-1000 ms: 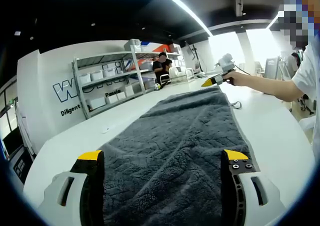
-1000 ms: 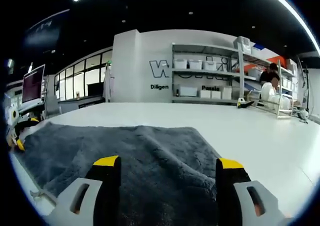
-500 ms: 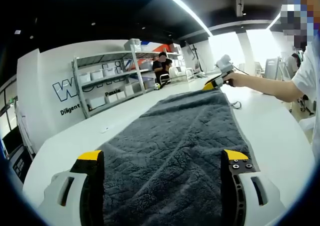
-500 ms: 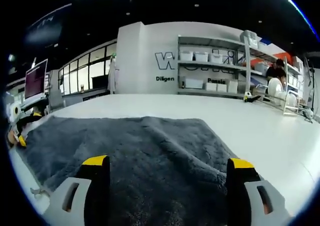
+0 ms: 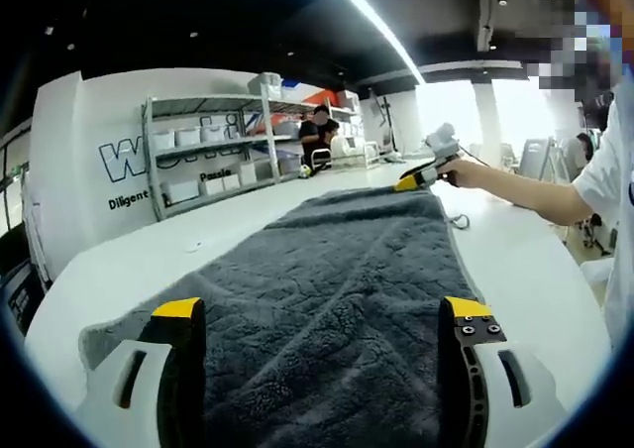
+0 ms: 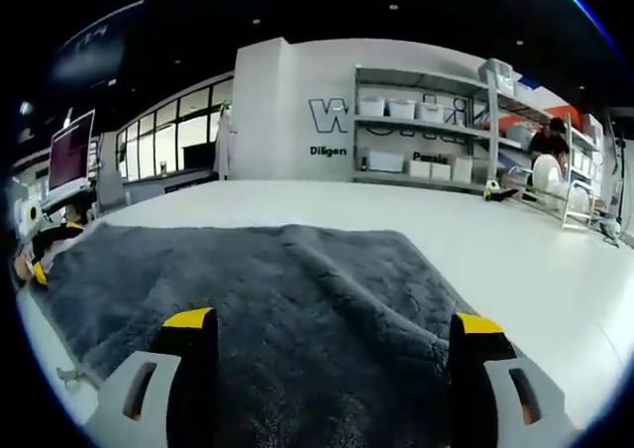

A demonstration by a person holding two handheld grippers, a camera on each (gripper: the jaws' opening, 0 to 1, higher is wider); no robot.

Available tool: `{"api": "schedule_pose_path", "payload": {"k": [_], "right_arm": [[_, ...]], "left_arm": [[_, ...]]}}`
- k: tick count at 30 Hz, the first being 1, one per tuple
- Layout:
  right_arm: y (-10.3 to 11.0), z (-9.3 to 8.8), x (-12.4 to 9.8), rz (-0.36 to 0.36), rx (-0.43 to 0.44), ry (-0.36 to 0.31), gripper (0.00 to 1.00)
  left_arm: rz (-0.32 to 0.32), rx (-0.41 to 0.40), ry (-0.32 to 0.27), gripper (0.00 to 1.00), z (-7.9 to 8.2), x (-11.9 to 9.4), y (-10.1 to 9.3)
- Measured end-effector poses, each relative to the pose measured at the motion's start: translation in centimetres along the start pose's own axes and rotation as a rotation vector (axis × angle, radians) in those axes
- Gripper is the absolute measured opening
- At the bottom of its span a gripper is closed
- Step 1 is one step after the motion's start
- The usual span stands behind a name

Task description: Open the folded towel by lifting each exposed corner and separating the folded layers until the towel lies flat within the target outline without major curled edges

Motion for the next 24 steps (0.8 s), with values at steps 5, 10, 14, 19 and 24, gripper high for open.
{"api": "schedule_pose_path", "payload": {"k": [5,10,14,19,24], "right_arm": [[0.1,0.0,-0.1,0.000,-0.003,-0.002,0.99],[0.3,-0.1,-0.1,0.003,-0.002,-0.002,0.99],[0.3,0.0,-0.2,0.010,0.005,-0.008,0.99],[0.5,0.3,-0.3,0.019,0.007,-0.016,0.99],[0.8,0.7,-0.6,0.025,0.003,-0.032,0.99]], "left_arm": [[-0.037,-0.053,0.009,0.96,-0.5,0.2,-0.1],[-0.068,-0.093,0.016,0.94,-0.6,0.2,-0.2],[-0.069,-0.111,0.015,0.94,0.3,-0.1,-0.3],[-0.062,-0.091,0.070,0.94,0.0,-1.8,-1.4],[-0.073,-0.142,0.071,0.94,-0.6,-4.4,-2.6]]}}
Point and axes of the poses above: the point that each gripper's makers call its tool centre point, and the gripper's own axes: x roughly forward along the fingers, y roughly to its left, z roughly out of its top, the point moved 1 cm from there along -x, roughly backward along the fingers, and after that the axes turned 14 degrees about y, right-handed, at the moved point
